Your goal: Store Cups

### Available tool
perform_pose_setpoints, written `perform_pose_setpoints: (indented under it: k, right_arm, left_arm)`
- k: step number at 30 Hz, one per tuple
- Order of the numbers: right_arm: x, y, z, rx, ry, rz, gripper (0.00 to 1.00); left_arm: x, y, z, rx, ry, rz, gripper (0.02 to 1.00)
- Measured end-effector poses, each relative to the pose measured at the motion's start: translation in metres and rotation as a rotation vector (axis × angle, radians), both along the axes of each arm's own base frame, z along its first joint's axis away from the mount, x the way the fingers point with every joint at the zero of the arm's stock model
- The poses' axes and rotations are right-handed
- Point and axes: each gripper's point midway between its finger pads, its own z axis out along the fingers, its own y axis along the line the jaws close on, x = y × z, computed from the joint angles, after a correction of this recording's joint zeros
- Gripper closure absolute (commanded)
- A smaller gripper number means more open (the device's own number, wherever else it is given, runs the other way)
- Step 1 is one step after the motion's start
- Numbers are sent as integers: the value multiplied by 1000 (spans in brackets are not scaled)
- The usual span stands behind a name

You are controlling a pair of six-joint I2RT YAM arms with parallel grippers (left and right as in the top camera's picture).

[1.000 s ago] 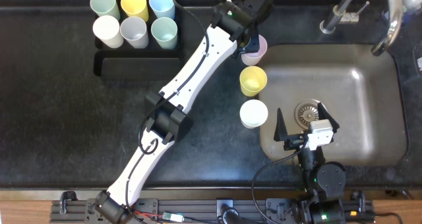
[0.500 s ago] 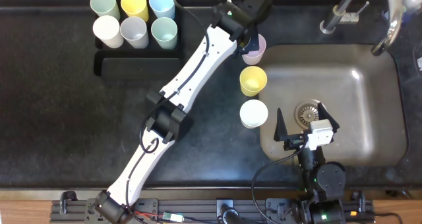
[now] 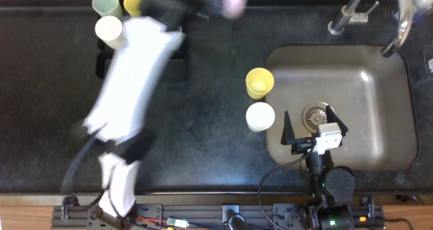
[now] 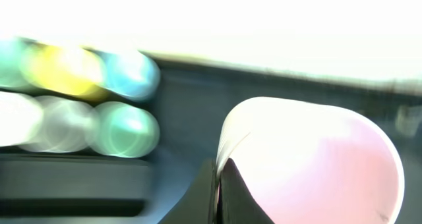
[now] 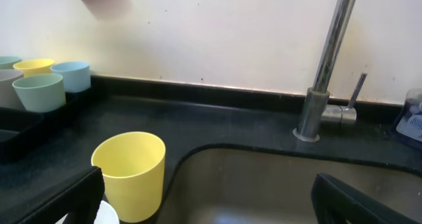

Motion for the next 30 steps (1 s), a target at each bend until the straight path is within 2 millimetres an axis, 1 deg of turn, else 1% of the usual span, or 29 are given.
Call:
perform_pose_setpoints:
  k: [1,2,3,4,5,6,7,9,10,12,13,15,16,19,24,30]
  right_arm:
    - [0,0,0,0,1,0,3]
    - [0,0,0,0,0,0,3]
    - [0,0,0,0,0,0,3]
    - [0,0,0,0,0,-1,3]
    - [0,0,0,0,0,0,7]
    - [0,0,0,0,0,0,5]
    - [0,0,0,0,0,0,3]
    - [0,0,0,-1,1,-1,3]
    - [0,0,0,0,1,0,5]
    - [0,0,0,0,0,-1,3]
    - [0,0,0,0,1,-1,5]
    - [0,0,0,0,1,0,3]
    - [0,0,0,0,0,-1,3]
    - [0,0,0,0,0,-1,3]
    - [0,0,0,0,1,-1,5]
    - [0,0,0,0,0,-1,5]
  left_arm:
    - [-10,47,41,-8,-71,62,982]
    - [-20,86,66,-5,-117,122,982]
    - [-34,126,82,7,-143,190,982]
    - [-47,158,88,22,-148,251,982]
    - [-62,187,89,42,-141,306,982]
    - [-69,204,89,53,-143,335,982]
    - [-77,220,82,66,-130,361,982]
    - [-85,240,62,89,-84,386,982]
    - [-86,251,46,94,-55,402,982]
    - [-87,276,-9,100,61,431,982]
    - [-90,285,-38,95,125,432,982]
    - [-93,291,-64,87,175,428,982]
    - [-95,293,-75,85,199,424,982]
    - [-97,293,-99,84,235,399,982]
    - [-95,289,-121,85,247,355,982]
    - [-90,289,-125,90,241,342,982]
